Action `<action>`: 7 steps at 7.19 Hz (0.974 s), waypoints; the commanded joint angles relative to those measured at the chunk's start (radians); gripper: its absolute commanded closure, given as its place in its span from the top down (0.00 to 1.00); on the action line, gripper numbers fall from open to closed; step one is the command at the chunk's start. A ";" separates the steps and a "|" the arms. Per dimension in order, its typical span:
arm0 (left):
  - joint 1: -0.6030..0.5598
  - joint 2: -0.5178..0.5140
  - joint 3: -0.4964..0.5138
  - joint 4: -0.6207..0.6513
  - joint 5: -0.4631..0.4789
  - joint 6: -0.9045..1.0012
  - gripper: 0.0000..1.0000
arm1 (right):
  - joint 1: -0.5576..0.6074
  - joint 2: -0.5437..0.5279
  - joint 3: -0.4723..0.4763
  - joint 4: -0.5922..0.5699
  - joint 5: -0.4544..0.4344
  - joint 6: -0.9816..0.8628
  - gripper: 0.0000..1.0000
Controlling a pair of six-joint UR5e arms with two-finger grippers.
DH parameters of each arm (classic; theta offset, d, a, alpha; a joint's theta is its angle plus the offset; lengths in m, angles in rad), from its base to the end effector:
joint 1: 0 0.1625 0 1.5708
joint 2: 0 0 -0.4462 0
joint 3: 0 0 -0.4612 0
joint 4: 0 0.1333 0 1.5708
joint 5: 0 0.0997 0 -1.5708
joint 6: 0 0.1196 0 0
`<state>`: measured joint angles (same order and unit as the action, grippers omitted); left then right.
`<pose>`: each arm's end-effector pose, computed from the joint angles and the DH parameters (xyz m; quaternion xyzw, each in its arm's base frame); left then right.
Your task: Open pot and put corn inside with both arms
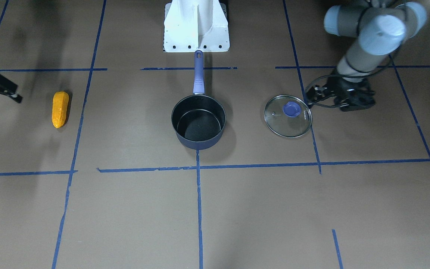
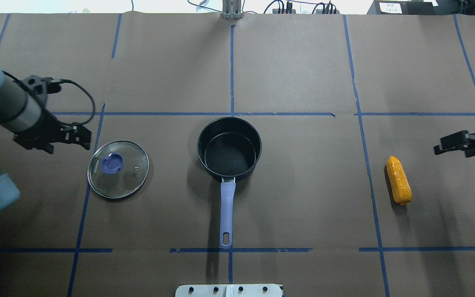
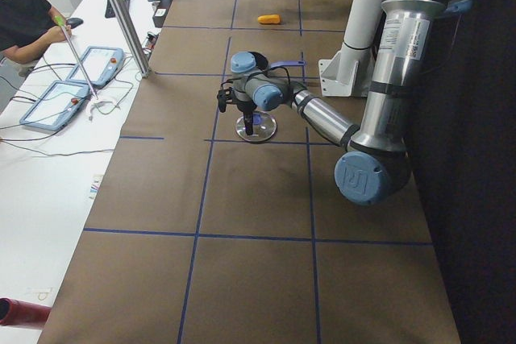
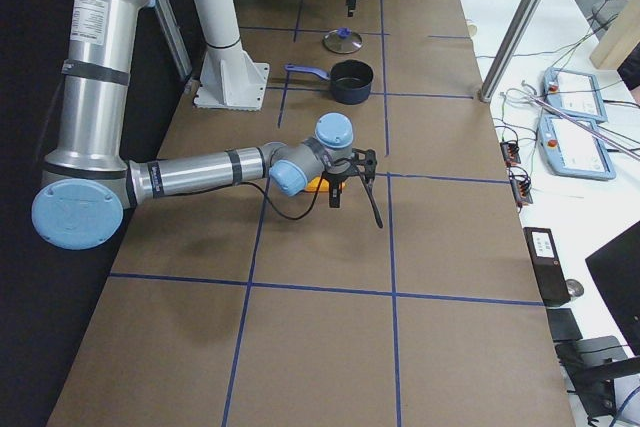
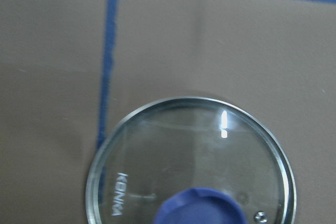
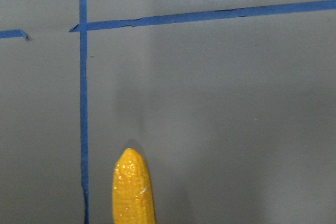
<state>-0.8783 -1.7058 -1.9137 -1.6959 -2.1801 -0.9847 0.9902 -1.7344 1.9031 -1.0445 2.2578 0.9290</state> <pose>0.3378 -0.5088 0.4168 -0.0236 0.4022 -0.0445 0.9142 -0.2360 -0.4644 0.5325 0.0166 -0.4503 0.0405 0.8918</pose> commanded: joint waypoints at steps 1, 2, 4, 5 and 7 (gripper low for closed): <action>-0.062 0.049 -0.016 0.001 -0.029 0.078 1.00 | -0.175 0.016 -0.013 0.015 -0.146 0.145 0.98; -0.064 0.051 -0.022 0.002 -0.029 0.078 1.00 | -0.214 0.024 -0.016 0.015 -0.180 0.145 0.97; -0.062 0.051 -0.030 0.005 -0.026 0.072 1.00 | -0.254 0.048 -0.074 0.017 -0.181 0.132 0.93; -0.064 0.051 -0.031 0.005 -0.026 0.071 1.00 | -0.261 0.068 -0.099 0.020 -0.181 0.134 0.92; -0.064 0.051 -0.033 0.007 -0.026 0.067 1.00 | -0.266 0.075 -0.111 0.020 -0.181 0.136 0.64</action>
<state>-0.9416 -1.6552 -1.9457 -1.6894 -2.2059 -0.9153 0.7285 -1.6655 1.8027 -1.0251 2.0773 1.0634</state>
